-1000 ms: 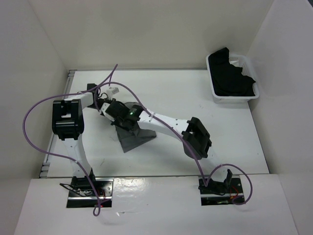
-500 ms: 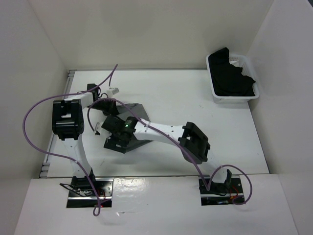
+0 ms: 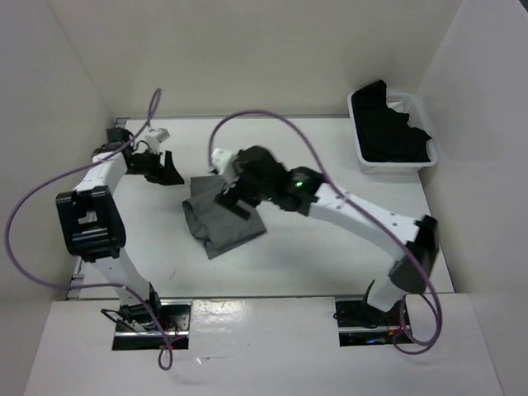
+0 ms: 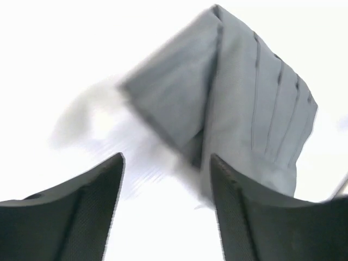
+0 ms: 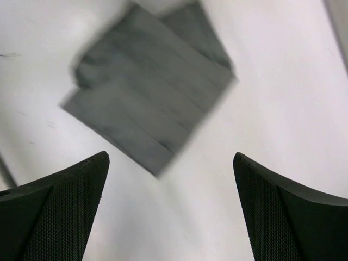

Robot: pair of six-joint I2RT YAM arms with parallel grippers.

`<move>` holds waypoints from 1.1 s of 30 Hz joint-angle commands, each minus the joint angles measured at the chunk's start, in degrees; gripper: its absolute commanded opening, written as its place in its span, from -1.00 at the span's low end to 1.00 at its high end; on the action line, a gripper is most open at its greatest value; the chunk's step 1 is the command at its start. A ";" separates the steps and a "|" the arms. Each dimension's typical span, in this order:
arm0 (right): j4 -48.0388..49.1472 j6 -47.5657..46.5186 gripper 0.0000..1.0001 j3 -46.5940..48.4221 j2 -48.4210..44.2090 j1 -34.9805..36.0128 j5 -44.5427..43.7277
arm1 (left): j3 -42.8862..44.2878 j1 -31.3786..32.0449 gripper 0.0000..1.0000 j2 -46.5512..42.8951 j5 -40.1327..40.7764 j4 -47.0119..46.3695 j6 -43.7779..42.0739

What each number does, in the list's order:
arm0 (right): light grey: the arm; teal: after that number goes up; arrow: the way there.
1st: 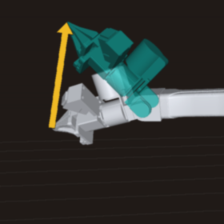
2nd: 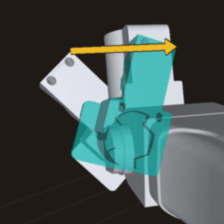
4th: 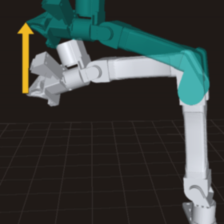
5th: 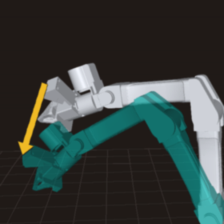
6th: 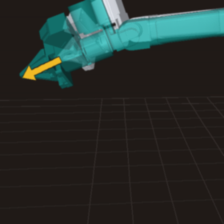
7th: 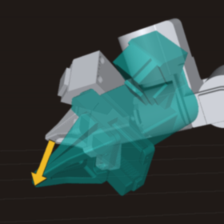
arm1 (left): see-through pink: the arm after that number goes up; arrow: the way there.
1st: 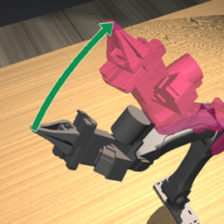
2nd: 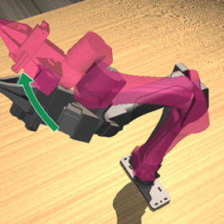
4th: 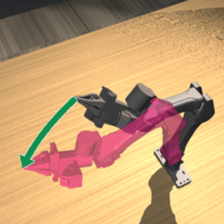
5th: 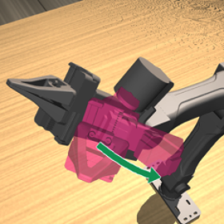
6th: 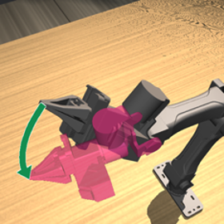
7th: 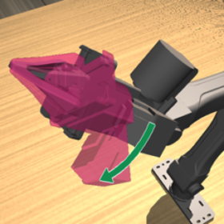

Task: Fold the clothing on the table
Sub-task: Fold the skirt

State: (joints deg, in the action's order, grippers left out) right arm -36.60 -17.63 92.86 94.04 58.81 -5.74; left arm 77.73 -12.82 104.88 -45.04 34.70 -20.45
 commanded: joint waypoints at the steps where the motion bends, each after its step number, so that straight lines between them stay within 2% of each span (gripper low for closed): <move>1: 5.74 -1.53 0.98 -8.73 -8.68 -9.91 -1.31 | 0.31 -5.19 0.49 -7.56 -0.50 3.52 -0.73; 2: 5.75 -1.01 0.98 -10.31 -12.70 -16.29 1.40 | 0.83 -7.90 0.53 -8.63 -0.49 4.14 -0.73; 5: 6.89 -0.22 0.98 -16.29 -18.61 -24.15 2.49 | 0.84 -11.69 0.58 -13.29 -0.48 6.43 -0.73; 7: 6.89 0.57 0.98 -20.25 -23.89 -24.88 -0.93 | 0.84 -11.70 0.60 -17.66 -0.49 8.18 -1.35; 9: 6.28 3.03 0.98 -22.45 -27.48 -27.06 -1.65 | -0.64 -8.02 0.60 -22.84 -1.02 8.71 -1.35; 10: 5.58 4.78 0.98 -23.07 -28.29 -31.08 -0.08 | -1.18 -5.66 0.60 -24.44 -1.02 8.72 -0.39; 11: 5.57 6.19 0.98 -23.07 -28.82 -31.12 1.15 | -1.18 -5.64 0.63 -26.11 -1.02 8.72 0.66; 12: 4.96 7.68 0.98 -23.07 -28.82 -36.08 1.17 | -1.96 -4.94 0.63 -29.09 -1.02 8.72 3.28; 14: 4.96 9.79 0.98 -24.82 -30.22 -41.03 3.89 | -3.29 -4.41 0.66 -32.27 -1.02 7.85 6.98; 15: 5.57 12.59 0.98 -25.61 -30.75 -44.88 3.89 | -3.90 -4.41 0.72 -35.85 1.85 6.54 9.09; 17: 6.18 14.02 0.98 -27.89 -33.47 -48.24 4.77 | -7.22 -5.02 0.82 -40.08 6.60 4.42 16.03; 18: 6.80 14.81 0.98 -28.52 -34.44 -52.26 4.77 | -8.29 -5.63 0.93 -44.54 11.41 2.85 18.40; 19: 6.80 14.82 0.98 -29.05 -36.54 -54.39 6.08 | -9.43 -6.16 0.98 -46.85 13.98 2.14 18.95; 22: 6.80 15.34 0.98 -32.29 -40.41 -60.45 9.59 | -15.05 -6.17 0.98 -55.12 20.95 -0.94 18.95; 25: 7.68 15.34 0.98 -34.32 -43.67 -63.71 10.22 | -19.62 -7.04 0.98 -57.86 23.06 -1.48 18.95; 29: 9.09 14.82 0.98 -37.39 -51.56 -65.05 8.30 | -21.74 -11.61 0.98 -60.31 24.12 -2.70 18.43; 33: 10.32 14.82 0.98 -38.63 -55.19 -66.89 6.00 | -22.28 -12.76 0.98 -62.16 24.12 -2.71 18.43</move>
State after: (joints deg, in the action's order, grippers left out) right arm -30.44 -3.64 54.68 40.64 -6.59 1.93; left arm 54.92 -24.97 44.88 -21.98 34.52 -3.31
